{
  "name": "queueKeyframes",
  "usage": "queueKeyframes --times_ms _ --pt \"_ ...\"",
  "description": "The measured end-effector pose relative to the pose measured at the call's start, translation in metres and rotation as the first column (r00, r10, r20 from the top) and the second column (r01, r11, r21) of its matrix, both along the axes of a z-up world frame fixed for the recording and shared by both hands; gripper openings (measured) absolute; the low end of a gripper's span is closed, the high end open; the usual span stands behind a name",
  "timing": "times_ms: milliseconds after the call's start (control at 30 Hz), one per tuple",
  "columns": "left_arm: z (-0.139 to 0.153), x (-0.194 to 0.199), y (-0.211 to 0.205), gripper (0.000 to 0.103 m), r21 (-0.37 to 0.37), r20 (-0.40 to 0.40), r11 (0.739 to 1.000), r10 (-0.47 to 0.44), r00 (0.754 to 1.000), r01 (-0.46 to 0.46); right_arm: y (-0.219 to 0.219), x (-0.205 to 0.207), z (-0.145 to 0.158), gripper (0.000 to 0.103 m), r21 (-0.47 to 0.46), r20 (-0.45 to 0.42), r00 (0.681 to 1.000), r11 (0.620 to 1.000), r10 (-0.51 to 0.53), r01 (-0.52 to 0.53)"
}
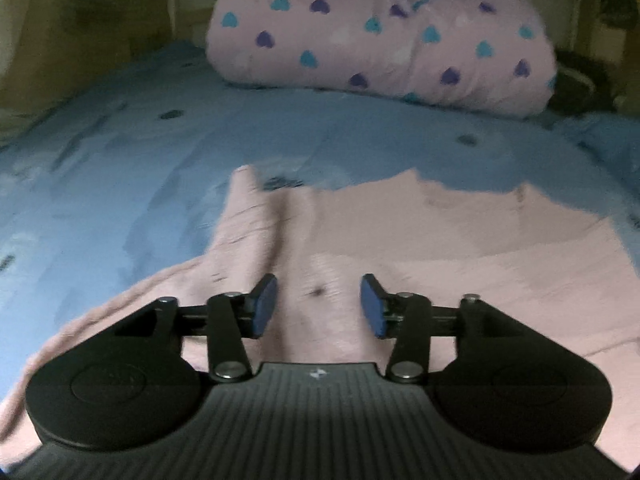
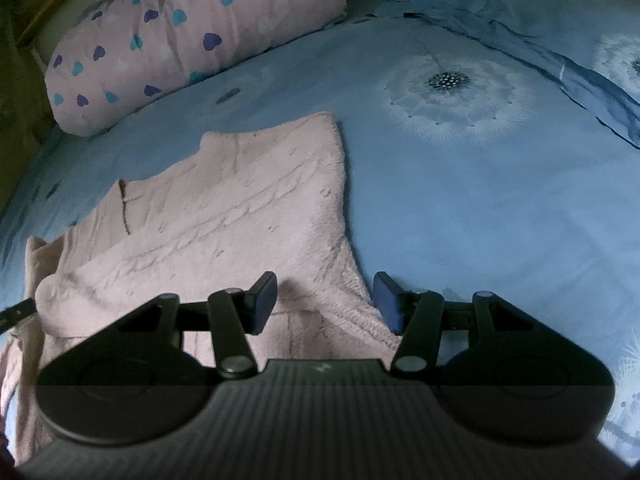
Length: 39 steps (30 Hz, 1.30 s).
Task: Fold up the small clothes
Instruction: 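Fold the held sleeve across the body and open the left tool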
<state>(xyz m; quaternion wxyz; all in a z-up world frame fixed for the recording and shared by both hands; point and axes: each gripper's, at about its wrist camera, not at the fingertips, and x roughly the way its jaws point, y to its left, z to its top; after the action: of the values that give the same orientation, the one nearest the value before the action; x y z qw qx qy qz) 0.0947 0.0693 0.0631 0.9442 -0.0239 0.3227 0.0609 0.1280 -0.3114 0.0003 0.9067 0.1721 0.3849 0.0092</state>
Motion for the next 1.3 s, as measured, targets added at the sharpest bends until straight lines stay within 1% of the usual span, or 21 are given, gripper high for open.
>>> queueKeyframes --times_ms 67,133,200,267,300,367,400,467,500,567,633,667,700,733,767,867,967,1033,1100,1200,1300 --pt "-0.002 0.005 -0.007 0.059 -0.011 0.012 1.0 -0.023 1.0 0.023 -0.002 0.0 0.0 0.056 0.001 0.001 1.0 1.0 -0.012 0.012" --pt "-0.008 0.014 -0.014 0.059 0.007 0.022 0.998 -0.057 0.998 0.057 -0.004 0.0 -0.001 0.056 0.007 0.002 1.0 1.0 -0.022 0.022" --pt "-0.018 0.025 -0.015 0.059 0.011 -0.007 0.999 -0.051 0.999 0.051 -0.005 0.001 -0.001 0.056 0.007 0.003 1.0 1.0 -0.03 0.03" --pt "-0.031 0.036 -0.009 0.057 -0.014 -0.055 1.0 -0.018 0.998 0.017 -0.006 0.002 -0.002 0.056 0.01 -0.005 0.999 0.999 -0.038 0.038" --pt "-0.036 0.038 -0.006 0.044 -0.028 -0.064 1.0 -0.008 0.998 0.006 -0.008 0.002 -0.002 0.056 0.025 -0.012 0.999 0.999 -0.041 0.041" --pt "-0.038 0.036 -0.006 0.025 -0.021 -0.039 1.0 -0.004 0.999 0.003 -0.008 0.001 -0.001 0.056 0.064 -0.013 0.999 0.997 -0.033 0.034" --pt "-0.036 0.035 -0.008 0.02 -0.005 -0.021 1.0 -0.006 1.0 0.005 -0.007 0.001 0.0 0.056 0.068 -0.008 1.0 0.997 -0.026 0.026" --pt "-0.034 0.034 -0.009 0.019 0.028 0.003 0.999 0.022 1.0 -0.022 -0.005 0.0 0.001 0.056 0.048 0.002 1.0 0.999 -0.019 0.019" --pt "-0.035 0.038 -0.007 0.019 0.04 0.0 0.998 0.04 0.999 -0.04 -0.003 0.0 0.002 0.056 0.039 0.006 1.0 0.999 -0.017 0.017" --pt "-0.044 0.044 -0.006 0.022 0.053 -0.047 0.998 0.036 0.998 -0.033 -0.001 0.001 0.0 0.056 0.039 -0.001 1.0 0.999 -0.01 0.01" --pt "-0.046 0.045 -0.011 0.031 0.125 -0.043 0.992 0.016 0.999 -0.01 0.001 0.003 -0.005 0.056 0.05 -0.023 1.0 0.999 0.004 -0.003" --pt "-0.046 0.044 -0.012 0.041 0.151 -0.046 0.988 0.017 0.999 -0.01 0.003 0.004 -0.008 0.056 0.045 -0.043 0.999 0.999 0.012 -0.01" --pt "-0.045 0.043 -0.011 0.05 0.156 -0.048 0.988 0.02 0.999 -0.013 0.006 0.005 -0.013 0.055 0.025 -0.052 0.998 1.0 0.021 -0.02" --pt "-0.043 0.041 -0.009 0.053 0.14 -0.052 0.99 0.02 0.998 -0.013 0.01 0.004 -0.014 0.055 -0.003 -0.038 0.999 0.999 0.034 -0.034" --pt "-0.041 0.038 -0.005 0.057 0.105 -0.06 0.994 0.017 0.998 -0.01 0.015 0.004 -0.014 0.057 -0.038 -0.031 0.998 0.998 0.053 -0.054" --pt "-0.033 0.026 0.005 0.06 0.056 -0.064 0.998 0.019 0.998 -0.016 0.022 0.003 -0.012 0.059 -0.091 -0.034 0.996 0.992 0.083 -0.086" --pt "-0.022 0.008 0.012 0.061 0.058 -0.056 0.998 0.002 0.998 0.002 0.02 0.001 -0.009 0.059 -0.077 -0.035 0.996 0.994 0.077 -0.08" --pt "-0.014 -0.004 0.015 0.064 0.068 -0.055 0.998 -0.008 0.998 0.012 0.017 -0.001 -0.006 0.059 -0.057 -0.027 0.997 0.996 0.069 -0.07" --pt "-0.004 -0.017 0.019 0.074 0.094 -0.049 0.995 -0.011 0.999 0.015 0.015 -0.005 -0.003 0.059 -0.041 -0.015 0.998 0.997 0.062 -0.062" --pt "0.007 -0.037 0.028 0.076 0.131 -0.035 0.991 -0.002 0.999 0.006 0.01 -0.017 0.002 0.059 -0.02 0.004 0.999 0.998 0.054 -0.054" --pt "0.013 -0.054 0.044 0.077 0.164 -0.043 0.986 0.028 0.999 -0.021 0.008 -0.031 0.008 0.059 0.009 0.029 0.999 0.999 0.045 -0.045"
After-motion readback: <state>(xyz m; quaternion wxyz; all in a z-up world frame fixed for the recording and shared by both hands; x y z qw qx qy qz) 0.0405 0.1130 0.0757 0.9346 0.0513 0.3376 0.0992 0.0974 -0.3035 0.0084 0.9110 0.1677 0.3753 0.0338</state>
